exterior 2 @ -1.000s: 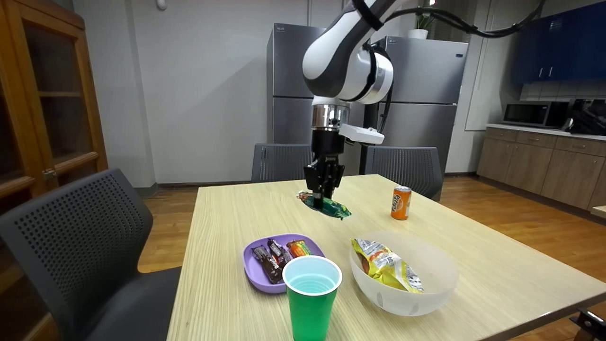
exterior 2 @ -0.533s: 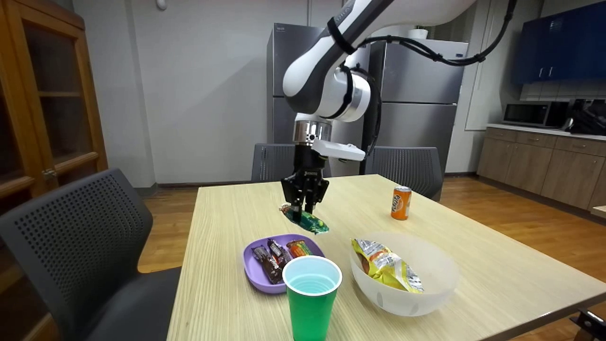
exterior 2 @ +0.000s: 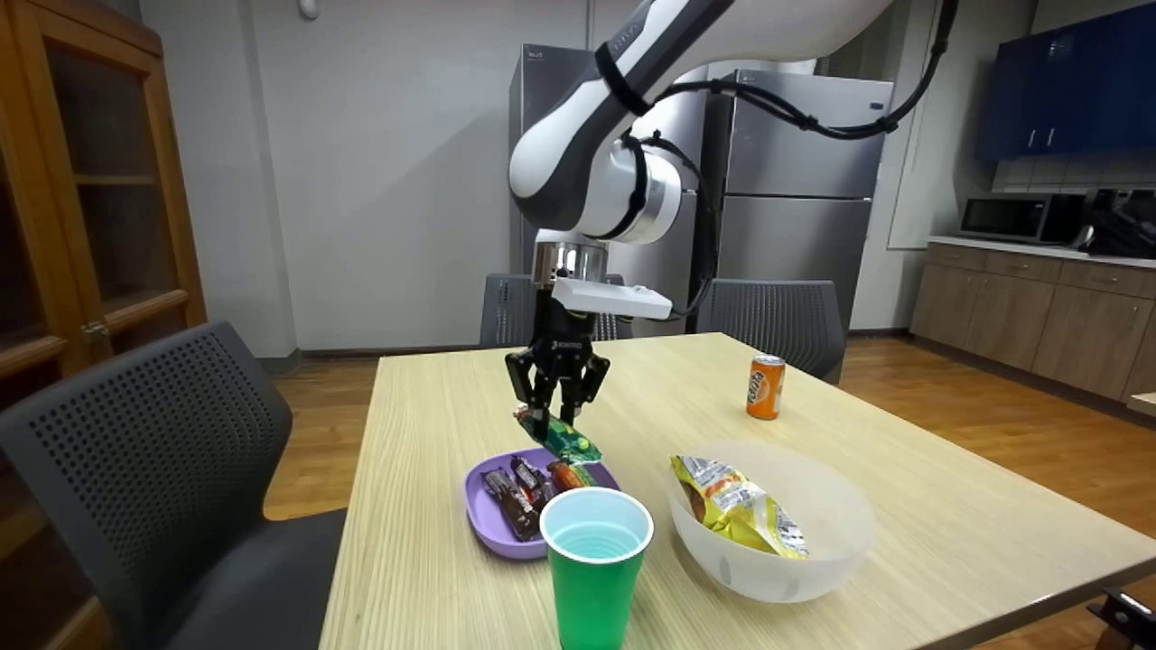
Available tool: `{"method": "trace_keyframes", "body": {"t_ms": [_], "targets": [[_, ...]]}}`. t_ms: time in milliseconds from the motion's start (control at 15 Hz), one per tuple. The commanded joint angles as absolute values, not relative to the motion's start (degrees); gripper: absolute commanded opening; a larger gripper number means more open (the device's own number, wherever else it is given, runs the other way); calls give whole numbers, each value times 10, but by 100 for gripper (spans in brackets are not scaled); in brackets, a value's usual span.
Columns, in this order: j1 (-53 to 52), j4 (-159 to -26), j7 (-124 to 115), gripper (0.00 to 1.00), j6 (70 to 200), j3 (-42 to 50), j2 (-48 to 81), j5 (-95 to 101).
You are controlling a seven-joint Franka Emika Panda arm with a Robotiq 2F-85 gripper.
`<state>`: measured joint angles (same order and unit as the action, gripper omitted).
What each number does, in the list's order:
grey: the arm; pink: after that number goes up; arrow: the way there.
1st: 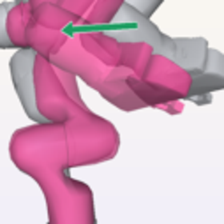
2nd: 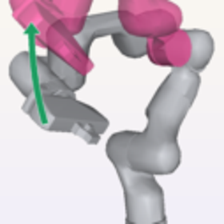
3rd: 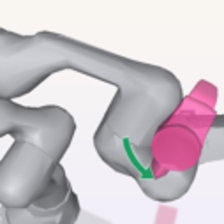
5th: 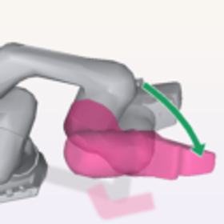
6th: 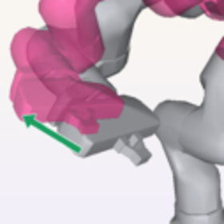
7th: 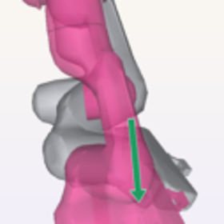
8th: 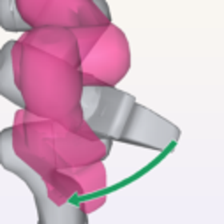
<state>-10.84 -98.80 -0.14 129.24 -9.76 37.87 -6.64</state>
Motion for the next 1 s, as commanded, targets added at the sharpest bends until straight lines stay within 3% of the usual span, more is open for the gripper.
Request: {"method": "trace_keyframes", "body": {"t_ms": [0, 800, 867, 933], "targets": [[-112, -978, -31, 9, 1291, -81, 393, -61], [-108, -984, -28, 9, 1296, -66, 411, -58], [-108, -984, -26, 25, 1295, -67, 411, -57], [-109, -987, -26, 58, 1294, -68, 409, -57]]}}
